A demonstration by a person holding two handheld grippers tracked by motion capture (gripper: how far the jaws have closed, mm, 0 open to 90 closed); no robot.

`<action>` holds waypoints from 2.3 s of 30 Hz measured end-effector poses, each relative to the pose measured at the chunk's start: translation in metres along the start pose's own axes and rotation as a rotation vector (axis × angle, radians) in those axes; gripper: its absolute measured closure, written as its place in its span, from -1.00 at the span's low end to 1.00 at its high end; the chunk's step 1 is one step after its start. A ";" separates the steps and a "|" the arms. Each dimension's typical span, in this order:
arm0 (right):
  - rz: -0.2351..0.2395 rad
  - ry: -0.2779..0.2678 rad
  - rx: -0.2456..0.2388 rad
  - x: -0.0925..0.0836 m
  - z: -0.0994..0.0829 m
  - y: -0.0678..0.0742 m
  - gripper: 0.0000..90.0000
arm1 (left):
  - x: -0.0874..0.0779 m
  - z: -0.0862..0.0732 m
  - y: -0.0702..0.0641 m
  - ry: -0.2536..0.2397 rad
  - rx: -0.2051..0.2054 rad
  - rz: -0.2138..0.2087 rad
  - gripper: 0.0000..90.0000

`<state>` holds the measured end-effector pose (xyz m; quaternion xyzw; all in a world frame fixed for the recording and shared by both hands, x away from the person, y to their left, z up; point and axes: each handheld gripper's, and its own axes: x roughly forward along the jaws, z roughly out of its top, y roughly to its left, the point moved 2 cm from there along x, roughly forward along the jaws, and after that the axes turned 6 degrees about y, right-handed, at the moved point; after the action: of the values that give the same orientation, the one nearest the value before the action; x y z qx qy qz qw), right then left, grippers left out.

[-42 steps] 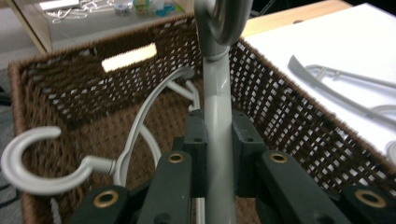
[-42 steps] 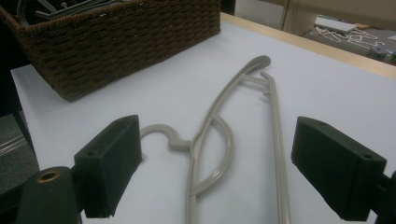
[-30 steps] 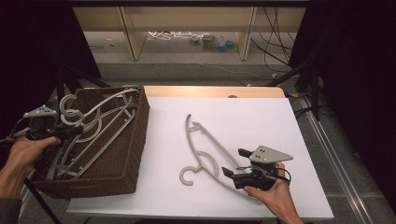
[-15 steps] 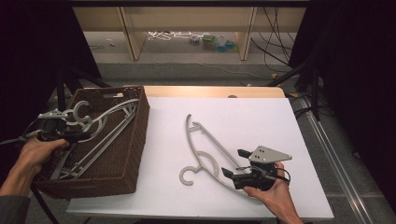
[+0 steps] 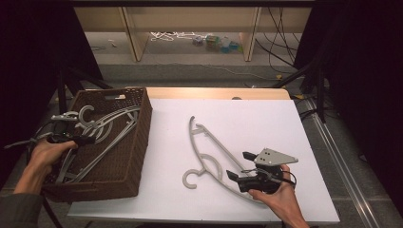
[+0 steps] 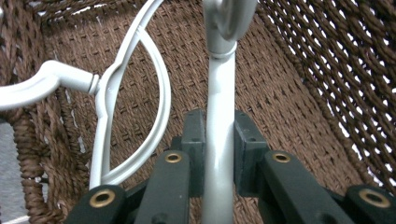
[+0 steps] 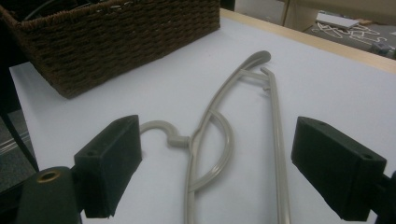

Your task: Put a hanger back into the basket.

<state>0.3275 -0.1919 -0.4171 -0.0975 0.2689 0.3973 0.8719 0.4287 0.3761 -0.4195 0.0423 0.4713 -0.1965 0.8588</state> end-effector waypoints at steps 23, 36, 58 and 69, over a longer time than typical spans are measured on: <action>-0.001 0.001 0.003 0.000 0.000 0.000 -0.62 | -0.013 -0.003 0.010 -0.061 -0.116 0.194 -0.05; -0.002 0.004 0.003 0.000 -0.001 0.000 -0.63 | -0.052 0.007 -0.050 -0.311 -0.099 0.104 -0.40; 0.002 0.009 0.005 0.001 -0.001 0.003 -0.63 | -0.049 0.008 -0.154 -0.532 -0.013 -0.200 -0.53; 0.015 0.000 0.012 0.003 -0.001 0.005 -0.63 | -0.043 0.003 -0.190 -0.567 0.073 -0.262 -0.62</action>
<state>0.3253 -0.1872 -0.4196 -0.0902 0.2723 0.4020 0.8696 0.3389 0.2138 -0.3611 -0.0445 0.2072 -0.3262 0.9212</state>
